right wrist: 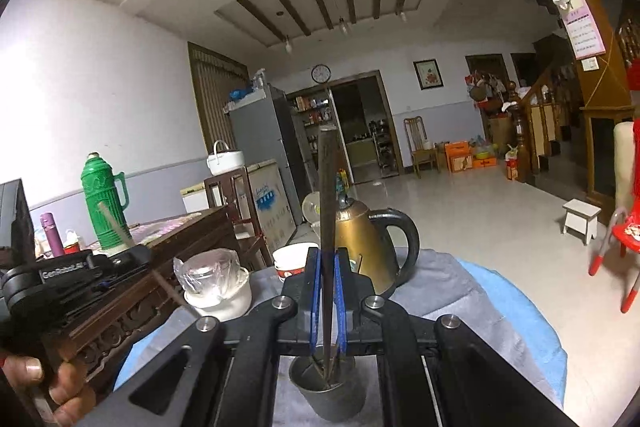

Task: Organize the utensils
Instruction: 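Carry both chopsticks over the grey cup and lower them in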

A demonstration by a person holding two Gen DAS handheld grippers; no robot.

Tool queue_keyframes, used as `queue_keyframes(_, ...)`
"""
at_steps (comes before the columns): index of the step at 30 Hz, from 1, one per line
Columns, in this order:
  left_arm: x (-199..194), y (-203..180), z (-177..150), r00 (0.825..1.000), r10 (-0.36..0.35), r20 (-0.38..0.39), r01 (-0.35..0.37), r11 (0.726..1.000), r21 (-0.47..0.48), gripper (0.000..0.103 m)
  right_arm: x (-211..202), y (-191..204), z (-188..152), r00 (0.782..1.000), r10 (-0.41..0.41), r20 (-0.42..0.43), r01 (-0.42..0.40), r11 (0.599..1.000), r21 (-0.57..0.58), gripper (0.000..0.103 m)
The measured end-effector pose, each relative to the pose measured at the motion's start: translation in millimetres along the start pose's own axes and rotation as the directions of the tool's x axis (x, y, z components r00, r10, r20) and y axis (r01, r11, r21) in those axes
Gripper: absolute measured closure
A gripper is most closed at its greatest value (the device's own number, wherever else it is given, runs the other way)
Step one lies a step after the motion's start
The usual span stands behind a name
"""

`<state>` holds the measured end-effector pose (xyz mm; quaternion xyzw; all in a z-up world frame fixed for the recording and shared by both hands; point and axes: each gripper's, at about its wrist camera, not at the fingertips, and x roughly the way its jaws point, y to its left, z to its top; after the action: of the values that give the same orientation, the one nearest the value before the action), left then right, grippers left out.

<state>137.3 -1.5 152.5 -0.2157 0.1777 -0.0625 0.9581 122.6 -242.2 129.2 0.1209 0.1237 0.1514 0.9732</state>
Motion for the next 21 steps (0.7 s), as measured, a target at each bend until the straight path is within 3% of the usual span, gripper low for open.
queue_keyframes(11, 48.2, -0.6, -19.3, 0.994, 0.041, -0.097, -0.035, 0.998, 0.055, 0.097, 44.3, -10.1, -18.4, 0.994, 0.008, -0.105, -0.007, 1.0, 0.008, 0.096)
queue_keyframes(21, 53.8, 0.6, -23.4, 0.991, 0.032, -0.128, -0.026, 0.998, 0.053, 0.097, 55.6, -5.4, -24.4, 0.99, 0.008, -0.141, -0.009, 1.0, -0.003, 0.095)
